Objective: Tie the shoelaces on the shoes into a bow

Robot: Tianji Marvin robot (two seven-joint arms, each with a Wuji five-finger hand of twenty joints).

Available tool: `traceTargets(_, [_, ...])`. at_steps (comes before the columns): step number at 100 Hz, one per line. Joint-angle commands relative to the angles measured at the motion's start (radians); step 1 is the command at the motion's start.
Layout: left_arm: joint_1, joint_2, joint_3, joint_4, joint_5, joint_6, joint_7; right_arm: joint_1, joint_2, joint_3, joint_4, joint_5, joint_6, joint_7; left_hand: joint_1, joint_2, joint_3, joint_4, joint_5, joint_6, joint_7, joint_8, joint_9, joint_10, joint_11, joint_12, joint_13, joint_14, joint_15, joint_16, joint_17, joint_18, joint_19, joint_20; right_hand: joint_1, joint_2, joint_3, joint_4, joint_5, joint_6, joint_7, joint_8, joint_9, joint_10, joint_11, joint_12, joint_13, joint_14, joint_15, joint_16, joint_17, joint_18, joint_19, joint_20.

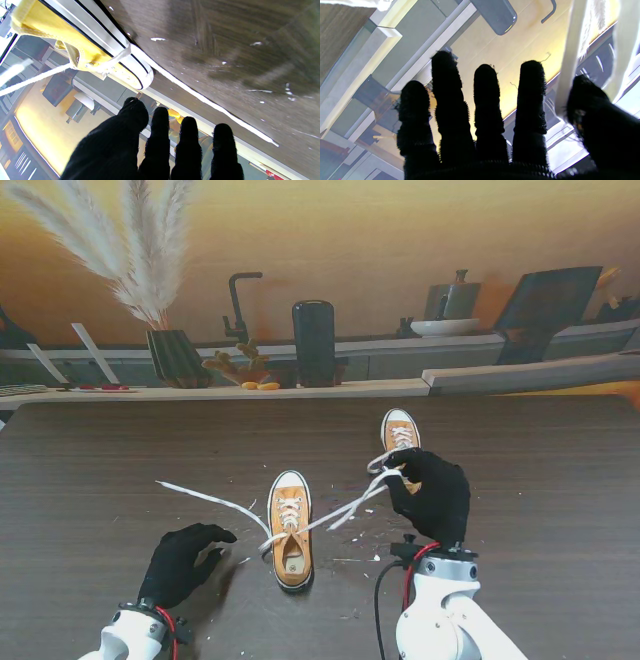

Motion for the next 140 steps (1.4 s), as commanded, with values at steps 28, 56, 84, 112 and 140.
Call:
traceTargets(28, [0.003, 0.000, 0.003, -0.008, 0.002, 0.002, -0.017, -0.063, 0.022, 0.081, -0.025, 0.015, -0.009, 0.054, 0.035, 0.023, -0.012, -0.017, 0.034, -0.031, 0.006, -0.007, 0.012, -0.020, 0.008, 0.022, 0.024, -0.009, 0.014, 0.030, -0.007, -0.026, 0.013, -0.005, 0.013, 0.003, -0.038, -0.028, 0.079, -0.012, 0.048, -0.030, 0.126, 0.006, 0.030, 0.007, 0.098, 0.014, 0.082, 0.023, 0.062, 0.024, 0.055, 0.018])
traceTargets(56, [-0.001, 0.003, 0.011, -0.007, 0.007, 0.003, -0.023, -0.106, 0.071, 0.134, -0.034, 0.037, -0.105, 0.313, 0.033, 0.023, -0.013, -0.018, 0.033, -0.033, 0.005, -0.007, 0.013, -0.021, 0.009, 0.022, 0.026, -0.010, 0.015, 0.031, -0.006, -0.026, 0.014, -0.005, 0.048, 0.034, -0.108, -0.077, 0.076, -0.020, 0.023, -0.028, 0.258, -0.076, 0.233, 0.185, 0.161, -0.058, 0.424, 0.121, 0.213, 0.012, 0.211, 0.130])
traceTargets(84, [-0.002, 0.003, 0.013, -0.006, 0.007, 0.003, -0.025, -0.106, 0.109, 0.171, -0.028, 0.152, -0.298, 0.585, 0.033, 0.024, -0.014, -0.020, 0.033, -0.032, 0.005, -0.007, 0.013, -0.021, 0.009, 0.022, 0.028, -0.010, 0.017, 0.032, -0.006, -0.025, 0.015, -0.005, 0.210, -0.014, -0.132, -0.087, -0.029, -0.080, 0.090, -0.071, 0.176, -0.112, 0.141, 0.194, 0.148, -0.092, 0.303, 0.024, 0.174, -0.066, 0.149, 0.130])
traceTargets(112, [-0.002, 0.003, 0.014, -0.007, 0.005, 0.001, -0.024, -0.055, 0.168, 0.200, 0.018, 0.034, -0.426, 0.777, 0.036, 0.025, -0.015, -0.020, 0.035, -0.030, 0.006, -0.006, 0.014, -0.020, 0.009, 0.025, 0.028, -0.010, 0.017, 0.032, -0.005, -0.025, 0.016, -0.005, 0.453, -0.172, 0.028, -0.063, -0.014, -0.101, 0.079, 0.034, 0.035, -0.147, -0.024, 0.089, 0.040, -0.158, 0.078, 0.043, 0.086, -0.161, -0.001, 0.105])
traceTargets(140, [0.000, 0.003, 0.013, -0.009, 0.007, 0.001, -0.024, -0.013, 0.189, 0.189, 0.069, -0.127, -0.437, 0.769, 0.037, 0.026, -0.015, -0.019, 0.035, -0.031, 0.005, -0.007, 0.013, -0.020, 0.009, 0.026, 0.027, -0.011, 0.017, 0.031, -0.006, -0.025, 0.016, -0.005, 0.445, -0.359, 0.159, -0.080, -0.045, 0.000, -0.229, 0.112, -0.055, -0.147, -0.190, 0.035, -0.062, -0.172, -0.083, 0.063, -0.004, -0.187, -0.138, 0.077])
